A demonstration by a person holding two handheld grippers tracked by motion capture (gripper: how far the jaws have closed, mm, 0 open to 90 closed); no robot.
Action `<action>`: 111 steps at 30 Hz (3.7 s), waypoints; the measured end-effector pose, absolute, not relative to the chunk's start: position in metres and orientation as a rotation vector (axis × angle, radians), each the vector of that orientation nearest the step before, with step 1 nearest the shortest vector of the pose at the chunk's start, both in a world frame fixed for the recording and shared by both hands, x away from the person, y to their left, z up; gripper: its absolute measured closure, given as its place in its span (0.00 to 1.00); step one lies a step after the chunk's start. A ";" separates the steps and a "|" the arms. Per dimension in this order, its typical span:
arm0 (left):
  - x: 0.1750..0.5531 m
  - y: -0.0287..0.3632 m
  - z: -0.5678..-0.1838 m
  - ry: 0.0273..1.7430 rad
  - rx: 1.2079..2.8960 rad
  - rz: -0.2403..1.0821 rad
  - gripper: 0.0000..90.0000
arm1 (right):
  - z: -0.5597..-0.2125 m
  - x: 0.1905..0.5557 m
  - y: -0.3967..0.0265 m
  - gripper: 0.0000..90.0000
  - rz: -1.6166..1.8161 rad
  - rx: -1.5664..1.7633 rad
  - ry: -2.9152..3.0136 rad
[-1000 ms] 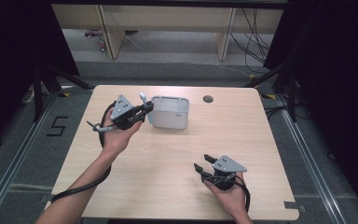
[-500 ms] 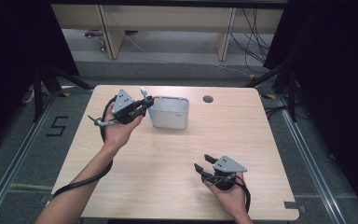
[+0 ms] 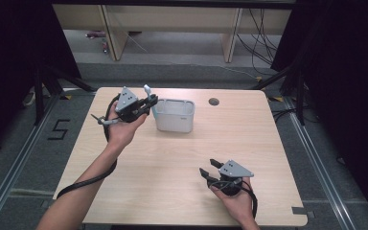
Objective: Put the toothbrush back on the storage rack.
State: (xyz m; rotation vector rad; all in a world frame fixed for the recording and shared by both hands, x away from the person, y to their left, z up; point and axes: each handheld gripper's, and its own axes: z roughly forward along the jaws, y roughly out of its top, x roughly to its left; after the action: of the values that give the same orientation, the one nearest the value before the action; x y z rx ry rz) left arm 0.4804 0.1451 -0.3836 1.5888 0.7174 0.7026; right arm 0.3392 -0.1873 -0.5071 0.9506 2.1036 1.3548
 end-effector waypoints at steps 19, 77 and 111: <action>0.496 0.146 -0.378 0.730 1.577 0.723 0.92 | -0.508 0.341 -0.188 0.51 1.367 0.940 2.126; 0.533 0.129 -0.388 0.760 1.610 0.734 0.92 | -0.510 0.340 -0.188 0.50 1.358 0.920 2.121; 0.537 0.124 -0.415 0.842 1.673 0.669 0.92 | -0.511 0.340 -0.188 0.49 1.352 0.928 2.125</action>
State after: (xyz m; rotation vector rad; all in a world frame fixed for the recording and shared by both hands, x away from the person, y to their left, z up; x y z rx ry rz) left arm 0.5372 0.1236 -0.4154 1.6726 0.8424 0.6689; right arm 0.3400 -0.1882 -0.5110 0.9284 2.1255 1.3521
